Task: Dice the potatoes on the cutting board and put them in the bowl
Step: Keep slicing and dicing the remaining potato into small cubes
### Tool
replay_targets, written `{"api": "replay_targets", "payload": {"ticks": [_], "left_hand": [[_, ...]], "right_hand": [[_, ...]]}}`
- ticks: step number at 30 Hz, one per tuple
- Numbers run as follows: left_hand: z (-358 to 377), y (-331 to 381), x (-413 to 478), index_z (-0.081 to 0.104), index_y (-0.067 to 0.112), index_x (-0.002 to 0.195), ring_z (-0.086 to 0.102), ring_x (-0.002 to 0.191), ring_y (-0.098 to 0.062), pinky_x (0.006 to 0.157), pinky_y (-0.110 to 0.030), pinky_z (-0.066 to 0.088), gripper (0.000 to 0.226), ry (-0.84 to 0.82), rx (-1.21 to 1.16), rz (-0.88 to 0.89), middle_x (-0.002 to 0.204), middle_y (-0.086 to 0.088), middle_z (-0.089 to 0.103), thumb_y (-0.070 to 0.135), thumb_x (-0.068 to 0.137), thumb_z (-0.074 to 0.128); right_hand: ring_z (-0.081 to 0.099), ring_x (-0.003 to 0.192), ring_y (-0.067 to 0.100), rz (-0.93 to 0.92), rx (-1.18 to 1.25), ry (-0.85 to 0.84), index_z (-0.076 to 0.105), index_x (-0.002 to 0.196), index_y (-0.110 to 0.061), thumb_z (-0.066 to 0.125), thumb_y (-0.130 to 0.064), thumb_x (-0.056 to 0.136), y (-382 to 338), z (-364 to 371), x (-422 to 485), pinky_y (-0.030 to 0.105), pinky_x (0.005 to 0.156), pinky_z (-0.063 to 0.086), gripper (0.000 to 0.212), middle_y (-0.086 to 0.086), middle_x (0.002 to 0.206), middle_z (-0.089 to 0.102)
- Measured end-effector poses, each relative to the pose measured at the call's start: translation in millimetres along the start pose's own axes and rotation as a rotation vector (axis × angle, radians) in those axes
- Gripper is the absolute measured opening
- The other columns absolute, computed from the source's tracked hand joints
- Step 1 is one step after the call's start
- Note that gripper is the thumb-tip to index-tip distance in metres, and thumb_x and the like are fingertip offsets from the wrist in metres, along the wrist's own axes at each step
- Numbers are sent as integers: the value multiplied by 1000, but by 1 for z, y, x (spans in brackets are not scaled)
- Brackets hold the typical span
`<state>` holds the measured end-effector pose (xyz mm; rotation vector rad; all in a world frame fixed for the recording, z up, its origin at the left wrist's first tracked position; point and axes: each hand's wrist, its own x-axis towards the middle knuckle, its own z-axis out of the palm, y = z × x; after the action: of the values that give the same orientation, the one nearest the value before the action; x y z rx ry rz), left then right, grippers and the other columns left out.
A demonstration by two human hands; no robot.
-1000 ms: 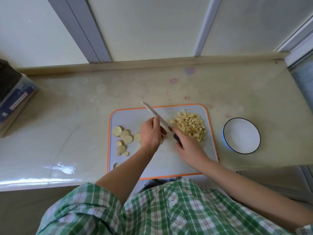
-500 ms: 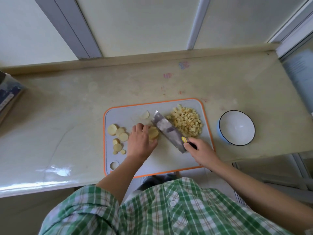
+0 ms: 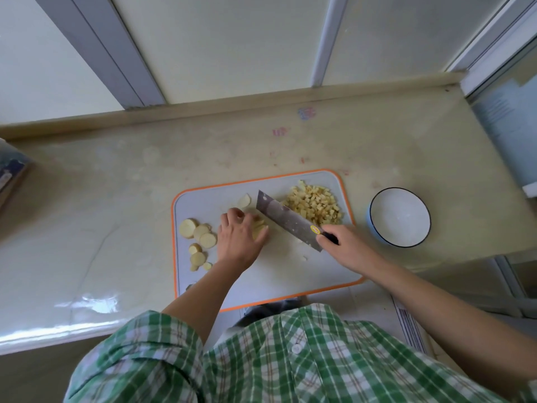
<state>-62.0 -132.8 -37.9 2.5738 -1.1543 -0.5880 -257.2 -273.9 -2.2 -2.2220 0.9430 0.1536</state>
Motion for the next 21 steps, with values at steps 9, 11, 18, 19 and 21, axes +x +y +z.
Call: {"api": "replay_targets", "payload": {"ticks": [9, 11, 18, 19, 21], "left_hand": [[-4, 16, 7, 64, 23, 122, 35, 117, -30, 96, -38, 25, 39, 88, -33, 41, 125, -6, 50, 39, 93, 44], [-6, 11, 6, 67, 20, 119, 36, 116, -29, 95, -37, 27, 31, 114, -25, -20, 123, -6, 52, 30, 94, 51], [-6, 6, 4, 65, 20, 122, 35, 118, -30, 97, -37, 29, 32, 87, -34, -45, 123, -9, 51, 28, 95, 50], [-5, 6, 3, 64, 20, 123, 35, 118, -30, 97, -37, 30, 33, 82, -32, -29, 123, -9, 51, 29, 94, 51], [-3, 4, 1, 62, 19, 124, 37, 117, -30, 97, -38, 32, 35, 66, -12, 38, 123, -9, 50, 31, 92, 54]], "right_hand": [[30, 48, 12, 32, 84, 57, 33, 61, -18, 49, -25, 95, 2, 3, -1, 31, 52, 22, 38, -3, 52, 31], [32, 48, 13, 26, 94, 41, 33, 61, -19, 49, -26, 94, 1, 6, 0, 33, 53, 23, 37, -3, 52, 32], [33, 47, 12, 37, 42, -8, 37, 64, -14, 48, -24, 96, -8, 12, -3, 31, 51, 21, 36, 1, 55, 36], [34, 47, 13, 50, 32, 1, 37, 64, -14, 47, -25, 96, -7, 13, -4, 32, 51, 21, 35, 2, 55, 36], [34, 48, 16, 97, 31, 46, 37, 66, -13, 46, -27, 96, -4, 14, -6, 33, 52, 22, 35, 2, 54, 36]]}}
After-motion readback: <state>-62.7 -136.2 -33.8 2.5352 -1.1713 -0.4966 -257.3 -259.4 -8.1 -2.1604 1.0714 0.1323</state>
